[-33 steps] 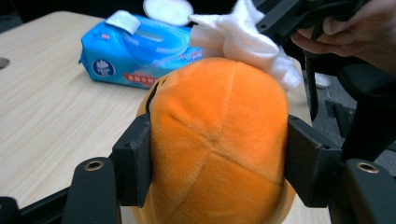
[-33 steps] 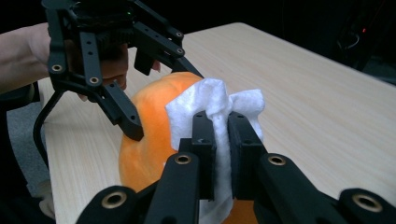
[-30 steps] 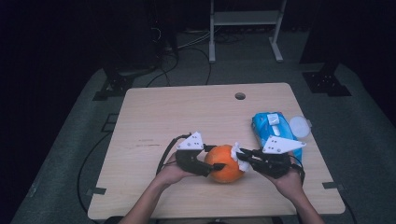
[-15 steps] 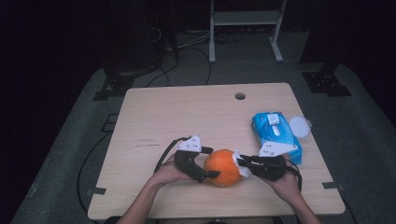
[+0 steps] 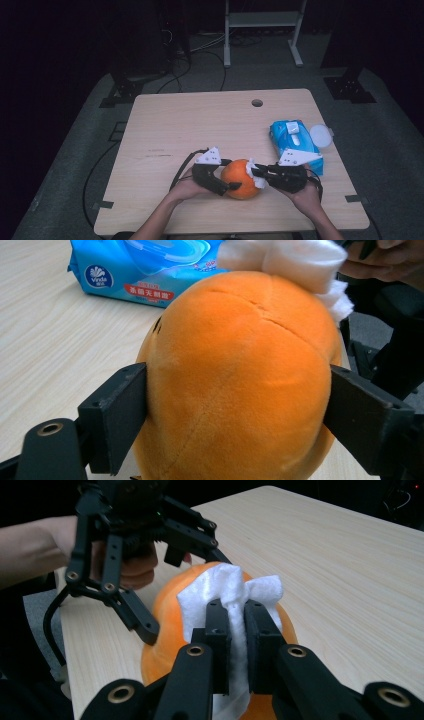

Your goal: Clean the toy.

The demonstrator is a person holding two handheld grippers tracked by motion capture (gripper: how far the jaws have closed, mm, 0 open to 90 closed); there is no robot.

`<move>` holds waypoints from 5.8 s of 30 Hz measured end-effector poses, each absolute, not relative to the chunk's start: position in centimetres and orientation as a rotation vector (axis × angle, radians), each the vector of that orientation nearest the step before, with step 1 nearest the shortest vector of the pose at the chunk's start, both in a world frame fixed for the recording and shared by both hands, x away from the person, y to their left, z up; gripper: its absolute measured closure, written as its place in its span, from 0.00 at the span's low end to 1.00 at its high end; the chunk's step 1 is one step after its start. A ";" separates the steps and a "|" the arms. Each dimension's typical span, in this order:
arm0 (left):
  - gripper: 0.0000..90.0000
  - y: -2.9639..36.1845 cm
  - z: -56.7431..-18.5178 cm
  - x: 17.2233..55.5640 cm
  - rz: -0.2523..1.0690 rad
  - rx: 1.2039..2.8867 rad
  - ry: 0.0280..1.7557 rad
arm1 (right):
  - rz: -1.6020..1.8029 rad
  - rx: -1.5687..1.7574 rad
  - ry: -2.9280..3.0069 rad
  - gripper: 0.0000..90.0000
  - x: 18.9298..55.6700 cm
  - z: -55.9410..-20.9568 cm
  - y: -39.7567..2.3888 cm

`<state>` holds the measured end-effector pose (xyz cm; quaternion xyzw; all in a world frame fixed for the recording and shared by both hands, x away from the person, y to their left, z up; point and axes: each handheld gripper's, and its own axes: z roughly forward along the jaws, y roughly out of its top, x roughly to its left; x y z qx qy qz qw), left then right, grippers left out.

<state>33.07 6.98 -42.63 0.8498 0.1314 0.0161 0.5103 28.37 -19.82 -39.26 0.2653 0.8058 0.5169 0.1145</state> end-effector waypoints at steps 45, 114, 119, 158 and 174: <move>0.30 4.8 -42.4 31.5 0.130 2.043 0.403 | 1.404 0.776 2.308 0.90 28.1 -38.4 -21.3; 0.28 2.8 -42.6 30.1 0.215 2.087 0.271 | 1.248 0.586 2.368 0.91 26.5 -37.8 -16.9; 0.28 2.8 -42.7 30.2 0.203 2.073 0.266 | 1.260 0.679 2.313 0.91 27.5 -37.6 -19.1; 0.20 5.0 -43.2 32.7 0.113 1.991 0.481 | 1.323 0.735 2.356 0.91 27.8 -38.6 -21.3; 0.23 4.2 -43.3 31.7 0.121 2.068 0.300 | 1.307 0.852 2.348 0.91 29.6 -40.0 -22.8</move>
